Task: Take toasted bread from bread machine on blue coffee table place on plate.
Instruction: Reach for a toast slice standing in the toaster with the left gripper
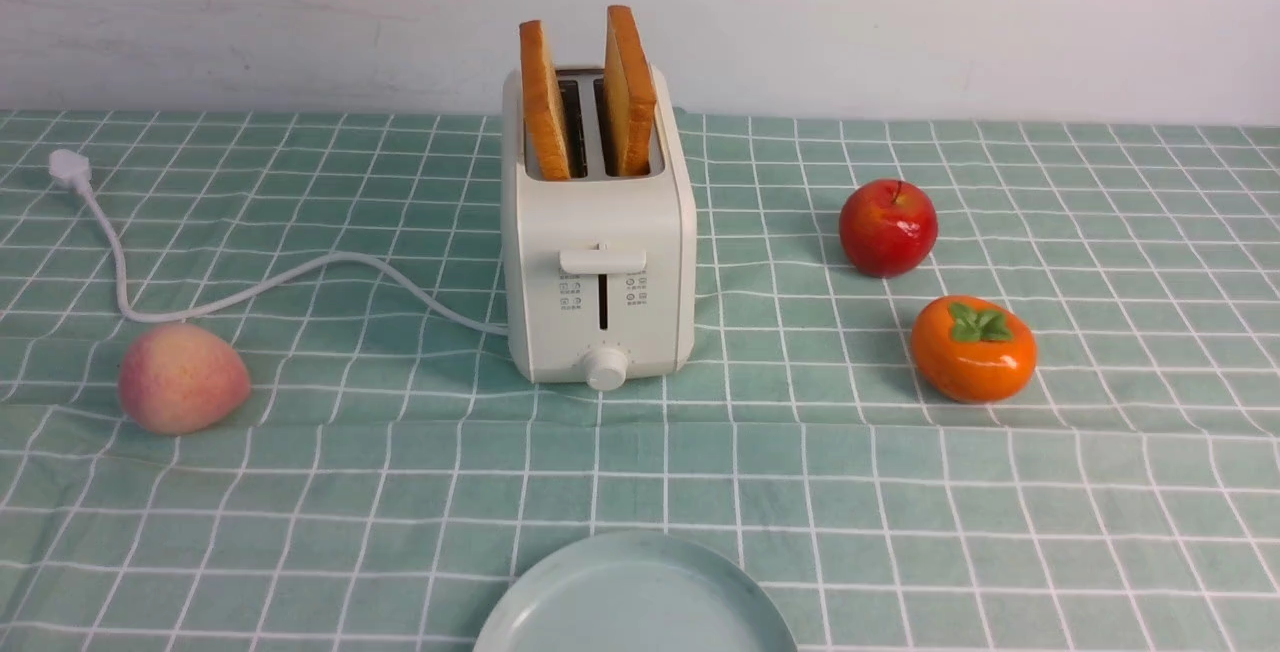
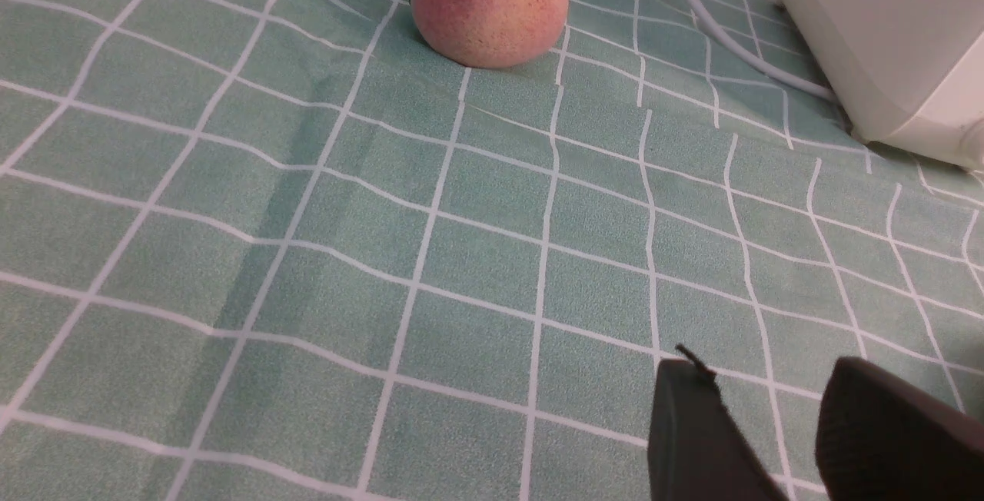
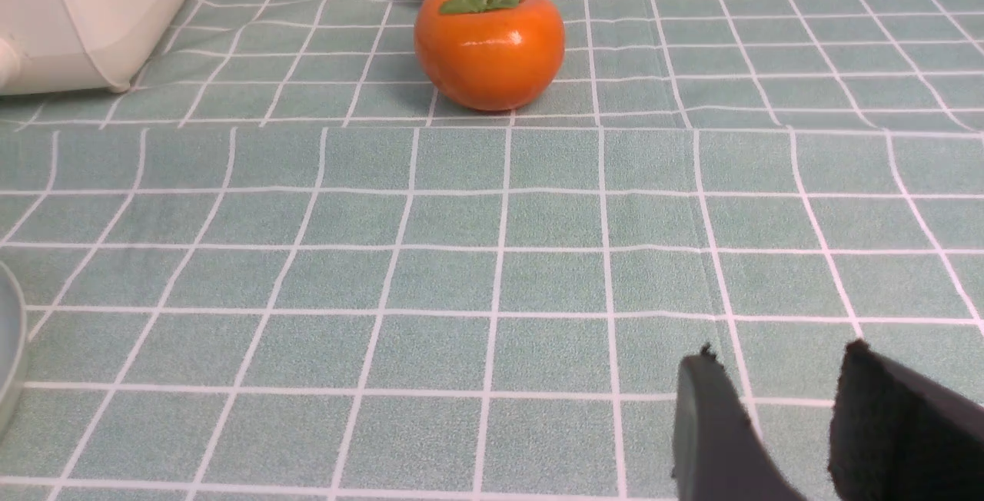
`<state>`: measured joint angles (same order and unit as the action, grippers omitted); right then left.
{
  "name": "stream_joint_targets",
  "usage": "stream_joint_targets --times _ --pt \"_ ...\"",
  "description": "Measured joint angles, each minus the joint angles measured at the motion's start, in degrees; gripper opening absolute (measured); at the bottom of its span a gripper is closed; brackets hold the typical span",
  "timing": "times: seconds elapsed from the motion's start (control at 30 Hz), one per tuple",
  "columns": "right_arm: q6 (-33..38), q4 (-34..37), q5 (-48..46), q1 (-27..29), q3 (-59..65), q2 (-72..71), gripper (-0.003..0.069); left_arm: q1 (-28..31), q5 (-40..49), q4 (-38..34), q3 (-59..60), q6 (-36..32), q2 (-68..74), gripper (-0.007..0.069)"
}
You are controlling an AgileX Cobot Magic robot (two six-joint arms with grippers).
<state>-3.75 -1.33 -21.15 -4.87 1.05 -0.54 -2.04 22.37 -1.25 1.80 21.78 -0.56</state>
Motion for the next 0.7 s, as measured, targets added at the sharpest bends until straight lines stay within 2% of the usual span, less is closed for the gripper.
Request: stream_joint_targets --times 0.57,0.7 --pt "0.0 -0.3 0.0 0.0 0.0 0.0 0.0240 0.0 -0.1 -0.1 0.0 0.0 0.0 0.0239" --pt "0.0 -0.4 0.0 0.0 0.0 0.0 0.0240 0.0 -2.8 -4.2 0.0 0.1 0.0 0.0239"
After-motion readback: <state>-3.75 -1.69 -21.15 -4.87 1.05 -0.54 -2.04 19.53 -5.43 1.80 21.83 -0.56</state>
